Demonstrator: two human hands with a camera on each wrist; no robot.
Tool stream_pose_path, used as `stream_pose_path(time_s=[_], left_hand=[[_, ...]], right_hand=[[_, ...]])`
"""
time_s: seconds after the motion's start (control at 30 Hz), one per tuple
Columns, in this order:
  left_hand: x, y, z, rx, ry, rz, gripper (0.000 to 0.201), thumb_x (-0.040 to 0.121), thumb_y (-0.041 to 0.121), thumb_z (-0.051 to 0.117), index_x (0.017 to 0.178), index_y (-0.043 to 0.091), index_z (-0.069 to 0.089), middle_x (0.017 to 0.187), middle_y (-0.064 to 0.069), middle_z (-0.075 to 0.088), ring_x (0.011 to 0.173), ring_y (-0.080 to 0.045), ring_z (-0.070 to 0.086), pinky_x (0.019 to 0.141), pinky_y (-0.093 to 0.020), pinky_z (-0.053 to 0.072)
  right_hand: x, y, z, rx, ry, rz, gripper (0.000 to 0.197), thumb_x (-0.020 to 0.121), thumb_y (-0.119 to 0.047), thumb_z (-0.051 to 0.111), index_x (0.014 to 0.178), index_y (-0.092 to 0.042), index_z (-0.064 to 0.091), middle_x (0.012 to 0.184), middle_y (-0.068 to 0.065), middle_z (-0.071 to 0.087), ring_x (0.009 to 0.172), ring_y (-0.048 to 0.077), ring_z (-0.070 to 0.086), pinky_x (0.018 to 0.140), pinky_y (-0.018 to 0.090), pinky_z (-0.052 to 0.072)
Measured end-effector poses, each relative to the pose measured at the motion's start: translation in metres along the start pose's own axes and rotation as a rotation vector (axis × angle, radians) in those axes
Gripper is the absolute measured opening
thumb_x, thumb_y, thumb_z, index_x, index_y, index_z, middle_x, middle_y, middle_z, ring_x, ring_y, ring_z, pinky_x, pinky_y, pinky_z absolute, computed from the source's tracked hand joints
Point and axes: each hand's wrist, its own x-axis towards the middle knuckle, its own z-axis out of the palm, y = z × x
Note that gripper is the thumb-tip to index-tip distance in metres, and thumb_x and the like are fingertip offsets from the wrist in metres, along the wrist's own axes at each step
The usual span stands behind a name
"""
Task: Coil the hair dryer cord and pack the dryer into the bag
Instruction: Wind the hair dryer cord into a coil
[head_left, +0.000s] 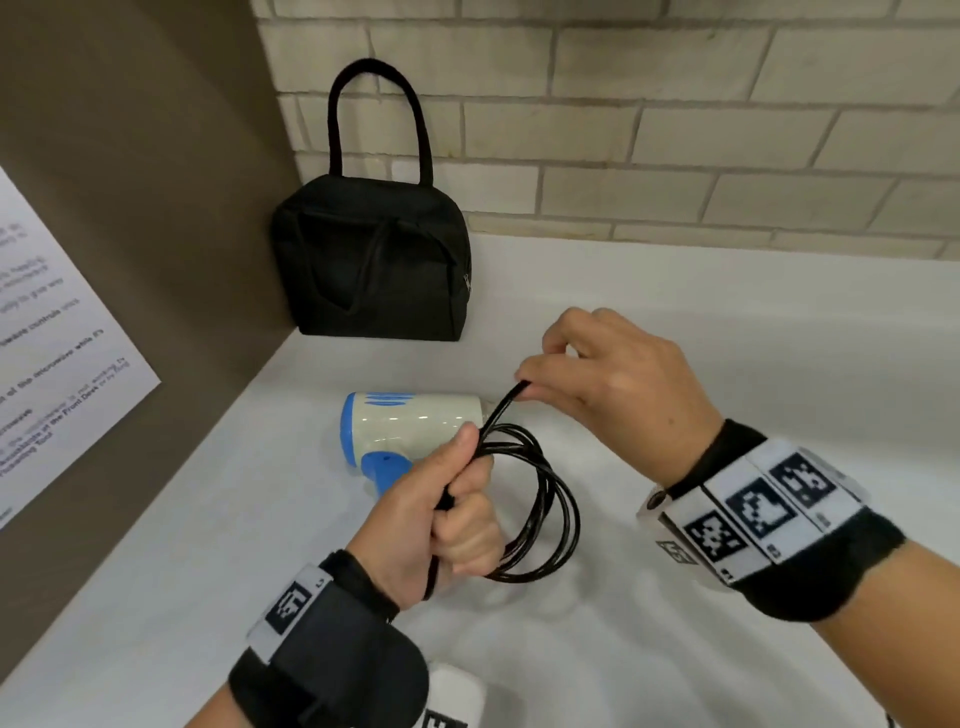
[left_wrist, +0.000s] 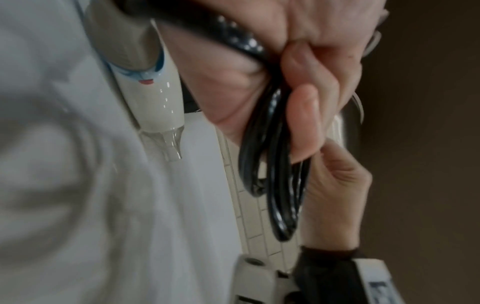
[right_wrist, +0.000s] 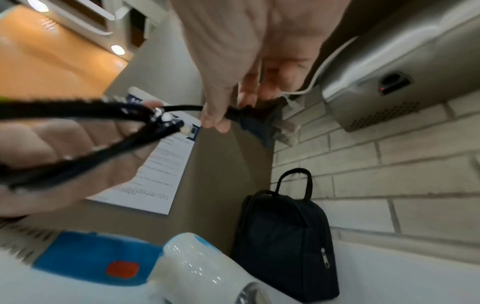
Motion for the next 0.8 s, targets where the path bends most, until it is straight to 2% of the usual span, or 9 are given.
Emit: stream_pose_path(time_s=[0.1, 0.17, 0.23, 0.33, 0.43, 0.5, 0.6, 0.73, 0.8], left_hand=[[-0.004, 0.003, -0.006, -0.062, -0.102, -0.034, 0.062, 0.056, 0.06, 0.072, 0.05, 0.023, 0.022, 0.035, 0.006, 0.011, 0.031, -0.013, 0.009, 0.034, -0.017, 0.014], [-0.008, 0.004, -0.01, -0.059, -0.135, -0.034, 0.062, 0.059, 0.058, 0.071, 0.051, 0.023, 0.02, 0.035, 0.006, 0.012, 0.03, -0.012, 0.01, 0.034, -0.017, 0.015], [-0.009, 0.009, -0.013, -0.052, -0.059, -0.018, 0.062, 0.063, 0.057, 0.068, 0.051, 0.022, 0.019, 0.035, 0.006, 0.011, 0.03, -0.012, 0.009, 0.033, -0.013, 0.018], [-0.014, 0.016, -0.022, -0.017, 0.131, -0.001, 0.049, 0.073, 0.052, 0.048, 0.046, 0.024, 0.019, 0.031, 0.01, 0.01, 0.029, -0.011, 0.005, 0.031, -0.01, 0.019], [-0.016, 0.017, -0.029, 0.092, 0.209, 0.022, 0.053, 0.078, 0.055, 0.046, 0.041, 0.023, 0.026, 0.027, 0.012, 0.02, 0.024, -0.003, 0.013, 0.031, -0.01, 0.022], [-0.018, 0.017, -0.029, 0.212, 0.246, 0.048, 0.045, 0.071, 0.05, 0.047, 0.042, 0.023, 0.026, 0.029, 0.011, 0.02, 0.024, -0.004, 0.014, 0.031, -0.011, 0.024], [-0.02, 0.017, -0.03, 0.338, 0.301, 0.086, 0.041, 0.067, 0.049, 0.049, 0.042, 0.022, 0.03, 0.033, 0.01, 0.021, 0.027, -0.006, 0.015, 0.031, -0.015, 0.029], [-0.017, 0.011, -0.035, 0.431, 0.407, 0.149, 0.044, 0.077, 0.042, 0.05, 0.037, 0.021, 0.049, 0.036, 0.01, 0.025, 0.028, -0.004, 0.024, 0.031, -0.015, 0.031], [-0.014, 0.009, -0.037, 0.457, 0.437, 0.19, 0.037, 0.08, 0.037, 0.052, 0.045, 0.023, 0.052, 0.034, 0.01, 0.031, 0.031, -0.008, 0.038, 0.031, -0.015, 0.032]], right_hand=[[0.009, -0.011, 0.02, 0.281, -0.008, 0.123, 0.033, 0.08, -0.041, 0.049, 0.077, -0.017, 0.071, 0.07, 0.005, 0.062, 0.056, 0.019, 0.058, 0.049, 0.029, 0.048], [0.011, -0.019, 0.033, 0.53, -0.045, 0.27, 0.024, 0.081, -0.033, 0.057, 0.079, -0.014, 0.072, 0.07, 0.007, 0.065, 0.057, 0.016, 0.059, 0.059, 0.029, 0.049], [0.009, -0.026, 0.042, 0.81, -0.084, 0.45, 0.015, 0.083, -0.019, 0.061, 0.078, -0.01, 0.071, 0.066, 0.01, 0.067, 0.054, 0.017, 0.059, 0.057, 0.023, 0.048], [0.002, -0.04, 0.049, 1.101, -0.073, 0.661, 0.021, 0.084, -0.012, 0.056, 0.075, 0.003, 0.067, 0.051, 0.002, 0.057, 0.04, 0.003, 0.05, 0.045, 0.013, 0.043], [0.002, -0.053, 0.056, 1.249, -0.043, 0.763, 0.025, 0.086, -0.013, 0.054, 0.07, 0.003, 0.065, 0.045, 0.001, 0.059, 0.038, 0.011, 0.05, 0.042, 0.017, 0.042], [0.001, -0.058, 0.058, 1.315, -0.049, 0.816, 0.025, 0.086, -0.016, 0.053, 0.068, -0.004, 0.065, 0.05, 0.008, 0.061, 0.041, 0.017, 0.052, 0.047, 0.023, 0.045], [-0.003, -0.065, 0.057, 1.312, -0.094, 0.851, 0.025, 0.088, -0.019, 0.05, 0.069, -0.009, 0.062, 0.052, 0.007, 0.062, 0.043, 0.018, 0.054, 0.049, 0.024, 0.048], [-0.006, -0.071, 0.061, 1.393, -0.097, 0.888, 0.032, 0.089, -0.022, 0.046, 0.087, 0.006, 0.061, 0.051, 0.003, 0.064, 0.05, 0.022, 0.056, 0.052, 0.025, 0.05], [-0.007, -0.073, 0.062, 1.449, -0.089, 0.917, 0.034, 0.089, -0.023, 0.044, 0.09, 0.006, 0.063, 0.053, 0.003, 0.065, 0.052, 0.02, 0.059, 0.054, 0.022, 0.051]])
